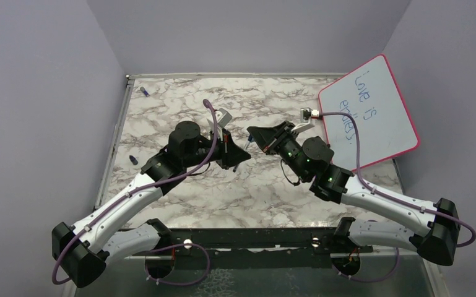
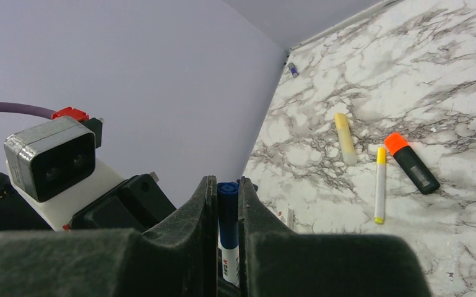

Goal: Insert the pens into the pen caps

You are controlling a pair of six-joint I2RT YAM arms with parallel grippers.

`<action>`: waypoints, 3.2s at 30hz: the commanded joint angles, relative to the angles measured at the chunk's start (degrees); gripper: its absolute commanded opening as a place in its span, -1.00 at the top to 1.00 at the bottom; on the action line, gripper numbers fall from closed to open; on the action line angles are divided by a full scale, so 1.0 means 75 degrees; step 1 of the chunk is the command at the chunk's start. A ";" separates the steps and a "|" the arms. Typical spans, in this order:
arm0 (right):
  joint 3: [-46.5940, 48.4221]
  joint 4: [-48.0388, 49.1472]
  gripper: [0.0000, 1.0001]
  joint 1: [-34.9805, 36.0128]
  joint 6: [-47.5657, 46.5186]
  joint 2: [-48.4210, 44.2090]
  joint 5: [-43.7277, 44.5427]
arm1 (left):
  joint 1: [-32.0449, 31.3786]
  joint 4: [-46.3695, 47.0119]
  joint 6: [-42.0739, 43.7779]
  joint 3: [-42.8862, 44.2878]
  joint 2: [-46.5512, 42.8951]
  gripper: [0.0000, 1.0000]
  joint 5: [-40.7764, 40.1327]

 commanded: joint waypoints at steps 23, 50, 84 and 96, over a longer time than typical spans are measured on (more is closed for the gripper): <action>-0.0121 -0.3004 -0.57 0.0604 -0.0083 -0.0365 0.0403 | 0.0354 -0.0132 -0.1135 -0.3210 -0.0994 1.00 -0.2365; -0.0330 -0.3442 -0.52 0.0572 -0.0296 -0.0080 0.0246 | 0.1989 -0.0229 -0.1514 -0.2599 0.1864 0.82 -0.5066; 0.1350 -0.3973 -0.52 -0.2578 -0.2386 0.2664 -0.1521 | 0.2041 -0.1815 -0.0867 -0.1515 -0.0767 -0.89 -0.4520; 0.1516 -0.3486 -0.61 -0.4094 -0.2583 0.4744 -0.1765 | 0.2041 -0.1063 -0.0638 -0.1216 0.0278 -0.89 -0.4082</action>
